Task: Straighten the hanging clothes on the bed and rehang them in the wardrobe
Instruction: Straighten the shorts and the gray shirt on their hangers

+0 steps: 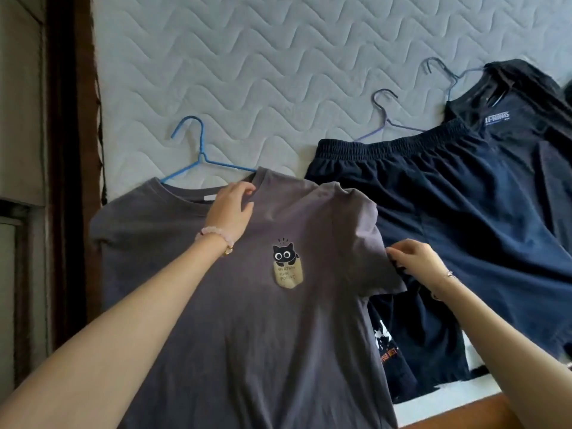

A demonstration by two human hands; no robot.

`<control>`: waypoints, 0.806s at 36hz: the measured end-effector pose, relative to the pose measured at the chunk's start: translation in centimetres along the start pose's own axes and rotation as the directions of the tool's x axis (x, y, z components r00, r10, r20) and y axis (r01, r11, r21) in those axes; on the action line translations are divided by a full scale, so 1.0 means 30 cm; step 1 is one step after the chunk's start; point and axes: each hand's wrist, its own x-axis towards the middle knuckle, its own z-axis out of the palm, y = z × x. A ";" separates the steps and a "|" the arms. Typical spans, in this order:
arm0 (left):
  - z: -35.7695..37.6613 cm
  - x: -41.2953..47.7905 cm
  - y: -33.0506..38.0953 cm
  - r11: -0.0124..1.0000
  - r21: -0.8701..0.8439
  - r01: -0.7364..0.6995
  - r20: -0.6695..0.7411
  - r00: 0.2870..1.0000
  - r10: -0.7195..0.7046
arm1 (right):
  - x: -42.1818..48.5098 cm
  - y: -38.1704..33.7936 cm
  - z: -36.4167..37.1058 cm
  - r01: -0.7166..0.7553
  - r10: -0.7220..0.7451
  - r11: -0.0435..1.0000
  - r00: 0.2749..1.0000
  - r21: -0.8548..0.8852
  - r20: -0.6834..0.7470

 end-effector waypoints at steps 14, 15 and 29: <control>0.337 0.141 0.440 0.868 0.310 -0.387 0.516 0.836 0.189 | -0.065 0.022 0.111 -0.027 -0.022 0.987 0.955 0.160 0.297; 0.333 0.137 0.438 0.884 0.291 -0.365 0.559 0.815 0.153 | -0.068 0.030 0.111 -0.025 -0.032 0.986 0.942 0.165 0.333; 0.224 0.124 0.371 0.982 -0.186 -0.034 0.562 0.816 0.135 | -0.106 0.050 0.119 -0.114 -0.076 0.852 0.939 0.511 0.336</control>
